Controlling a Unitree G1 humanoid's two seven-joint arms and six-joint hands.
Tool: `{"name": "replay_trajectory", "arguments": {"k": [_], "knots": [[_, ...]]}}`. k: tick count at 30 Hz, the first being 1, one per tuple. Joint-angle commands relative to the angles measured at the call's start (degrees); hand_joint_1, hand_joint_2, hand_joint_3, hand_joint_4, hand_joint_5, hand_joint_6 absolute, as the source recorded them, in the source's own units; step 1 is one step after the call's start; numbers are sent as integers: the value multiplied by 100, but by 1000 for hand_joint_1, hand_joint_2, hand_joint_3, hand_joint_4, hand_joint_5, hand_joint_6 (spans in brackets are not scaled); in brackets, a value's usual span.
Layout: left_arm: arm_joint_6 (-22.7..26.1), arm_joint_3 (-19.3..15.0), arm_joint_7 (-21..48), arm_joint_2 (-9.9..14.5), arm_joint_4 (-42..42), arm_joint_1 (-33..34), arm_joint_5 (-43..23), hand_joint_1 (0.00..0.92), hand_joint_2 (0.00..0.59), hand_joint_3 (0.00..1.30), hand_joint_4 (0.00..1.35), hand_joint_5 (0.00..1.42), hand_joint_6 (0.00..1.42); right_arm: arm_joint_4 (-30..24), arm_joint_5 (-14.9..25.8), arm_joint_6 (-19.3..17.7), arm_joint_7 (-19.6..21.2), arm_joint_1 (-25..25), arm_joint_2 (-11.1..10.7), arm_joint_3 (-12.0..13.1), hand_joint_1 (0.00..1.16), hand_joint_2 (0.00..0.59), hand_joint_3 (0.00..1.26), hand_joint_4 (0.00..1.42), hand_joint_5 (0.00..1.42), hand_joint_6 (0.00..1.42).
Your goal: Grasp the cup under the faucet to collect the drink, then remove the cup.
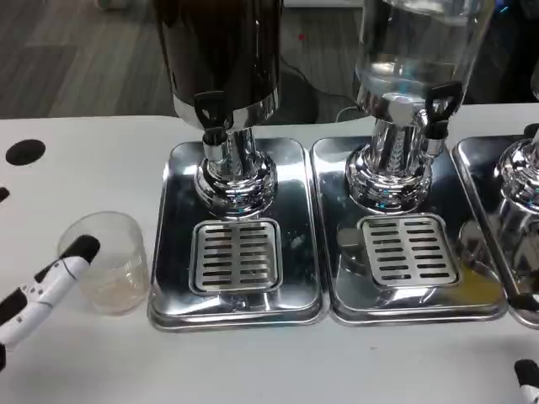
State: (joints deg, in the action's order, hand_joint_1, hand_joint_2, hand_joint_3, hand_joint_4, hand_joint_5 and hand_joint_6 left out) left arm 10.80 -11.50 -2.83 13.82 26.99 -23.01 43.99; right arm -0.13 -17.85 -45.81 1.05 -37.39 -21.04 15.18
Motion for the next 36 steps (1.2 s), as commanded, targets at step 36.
{"name": "replay_trajectory", "arguments": {"k": [36], "knots": [[1751, 1994, 285, 591, -1705, 1881, 1485, 375, 57, 289, 302, 698, 992, 324, 674, -713, -383, -165, -208, 38, 619, 397, 307, 224, 168, 23]]}}
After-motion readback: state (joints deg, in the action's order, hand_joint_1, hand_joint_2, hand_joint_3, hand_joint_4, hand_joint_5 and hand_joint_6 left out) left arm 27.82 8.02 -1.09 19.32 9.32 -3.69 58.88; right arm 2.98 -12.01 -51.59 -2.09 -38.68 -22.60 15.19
